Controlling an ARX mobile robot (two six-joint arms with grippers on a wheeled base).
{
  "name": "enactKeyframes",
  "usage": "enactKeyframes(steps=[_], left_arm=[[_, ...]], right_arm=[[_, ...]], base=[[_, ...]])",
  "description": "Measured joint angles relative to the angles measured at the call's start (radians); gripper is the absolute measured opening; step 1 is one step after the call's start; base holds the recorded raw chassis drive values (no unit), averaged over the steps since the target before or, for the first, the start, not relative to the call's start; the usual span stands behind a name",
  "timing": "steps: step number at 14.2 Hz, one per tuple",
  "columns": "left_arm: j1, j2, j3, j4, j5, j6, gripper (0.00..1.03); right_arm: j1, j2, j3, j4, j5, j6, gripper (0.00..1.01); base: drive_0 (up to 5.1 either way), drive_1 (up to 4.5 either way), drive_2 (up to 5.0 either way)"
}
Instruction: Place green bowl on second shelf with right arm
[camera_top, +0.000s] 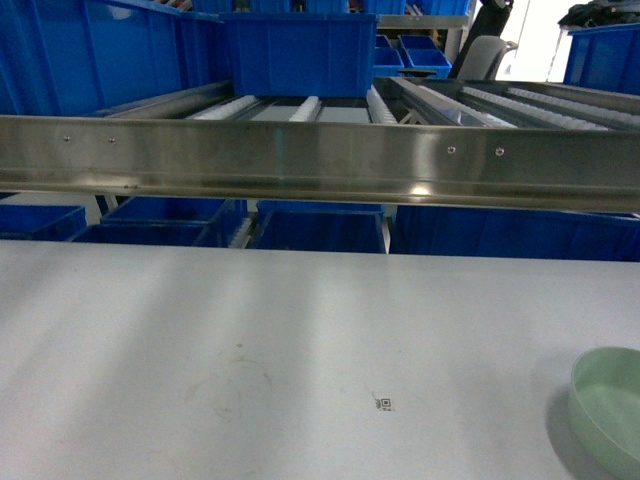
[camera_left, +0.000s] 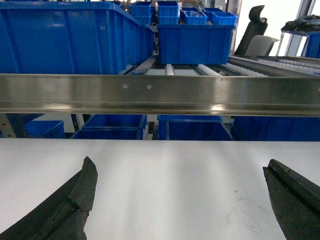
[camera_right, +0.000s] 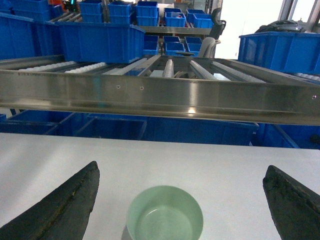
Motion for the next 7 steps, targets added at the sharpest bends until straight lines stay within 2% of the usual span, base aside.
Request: enactKeyframes(steps=[3, 4, 5, 7], left_arm=[[0.000, 0.000, 0.000, 0.000, 0.000, 0.000, 0.98], [0.000, 0.000, 0.000, 0.000, 0.000, 0.000, 0.98], [0.000, 0.000, 0.000, 0.000, 0.000, 0.000, 0.98], [0.000, 0.000, 0.000, 0.000, 0.000, 0.000, 0.98]], right_arm=[[0.000, 0.000, 0.000, 0.000, 0.000, 0.000, 0.98], [0.014, 0.022, 0.000, 0.046, 0.021, -0.005, 0.98], [0.050, 0.140, 0.004, 0.196, 0.054, -0.018, 0.98], [0.019, 0.447, 0.063, 0.393, 0.035, -0.066, 0.98]], base=[[0.0, 0.00, 0.0], [0.0, 0.00, 0.0], [0.0, 0.00, 0.0], [0.0, 0.00, 0.0]])
